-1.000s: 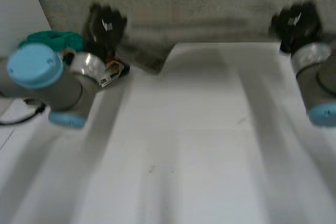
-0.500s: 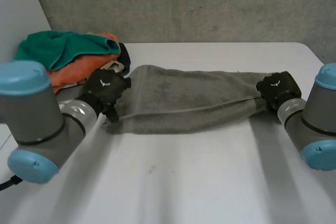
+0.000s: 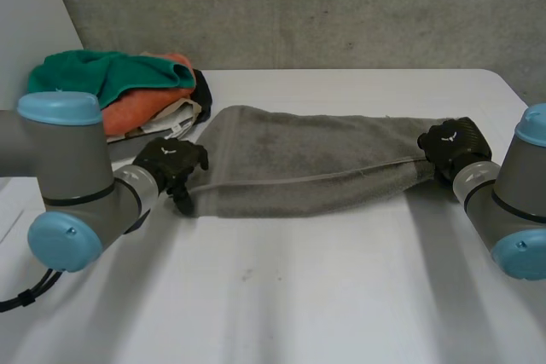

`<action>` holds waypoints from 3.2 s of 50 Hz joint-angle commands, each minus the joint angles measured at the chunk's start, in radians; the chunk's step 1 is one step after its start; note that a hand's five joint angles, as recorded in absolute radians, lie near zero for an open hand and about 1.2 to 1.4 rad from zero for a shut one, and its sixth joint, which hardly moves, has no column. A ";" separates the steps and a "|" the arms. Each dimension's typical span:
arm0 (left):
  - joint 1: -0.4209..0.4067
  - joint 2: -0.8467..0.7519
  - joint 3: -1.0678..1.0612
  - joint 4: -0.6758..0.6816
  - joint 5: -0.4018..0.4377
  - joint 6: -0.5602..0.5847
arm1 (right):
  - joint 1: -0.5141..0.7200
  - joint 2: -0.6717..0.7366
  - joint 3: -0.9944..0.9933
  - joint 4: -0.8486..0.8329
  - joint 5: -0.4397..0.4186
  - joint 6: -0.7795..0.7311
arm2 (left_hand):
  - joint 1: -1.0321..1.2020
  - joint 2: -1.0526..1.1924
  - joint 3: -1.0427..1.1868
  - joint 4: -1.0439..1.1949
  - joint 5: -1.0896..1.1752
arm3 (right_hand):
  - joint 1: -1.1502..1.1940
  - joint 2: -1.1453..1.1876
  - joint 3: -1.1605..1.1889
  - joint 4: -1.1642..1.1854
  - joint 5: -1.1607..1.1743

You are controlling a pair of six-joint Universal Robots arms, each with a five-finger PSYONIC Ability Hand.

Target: Fold the laundry.

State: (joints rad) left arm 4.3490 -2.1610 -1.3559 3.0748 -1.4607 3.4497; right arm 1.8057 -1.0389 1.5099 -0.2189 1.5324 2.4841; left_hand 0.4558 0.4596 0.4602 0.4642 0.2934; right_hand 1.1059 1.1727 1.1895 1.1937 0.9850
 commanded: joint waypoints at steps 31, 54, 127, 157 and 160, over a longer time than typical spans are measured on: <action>-0.037 -0.026 0.051 0.093 -0.118 0.002 | -0.269 0.006 -0.240 0.635 -0.189 0.093 | 0.940 0.937 0.936 0.932 0.928 | -0.598 -0.665 -0.682 -0.686 -0.652; -0.002 0.344 0.049 0.079 -0.122 0.005 | -0.290 -0.288 -0.272 0.529 -0.179 0.098 | 0.940 0.937 0.936 0.932 0.928 | 0.290 0.224 0.207 0.203 0.237; -0.031 0.205 -0.238 0.268 -0.139 0.190 | -0.068 0.070 -0.186 0.194 0.012 -0.051 | 0.940 0.937 0.936 0.932 0.928 | 0.290 0.224 0.207 0.203 0.237; -0.063 0.107 -0.076 0.134 -0.155 0.374 | -0.195 -0.011 -0.062 0.162 -0.003 -0.327 | 0.940 0.937 0.936 0.932 0.928 | 0.290 0.224 0.207 0.203 0.237; -0.065 0.009 0.020 0.173 -0.191 0.373 | -0.186 0.057 -0.118 0.093 -0.006 -0.327 | 0.940 0.937 0.936 0.932 0.928 | 0.290 0.224 0.207 0.203 0.237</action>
State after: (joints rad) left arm 4.2864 -1.9975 -1.4920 3.1638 -1.6162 3.8397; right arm 1.5909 -1.0931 1.4984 -0.0242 1.5272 2.1419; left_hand 1.1442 1.1987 1.1944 1.2020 0.9908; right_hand 1.1321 1.1733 1.1901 1.1983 1.0119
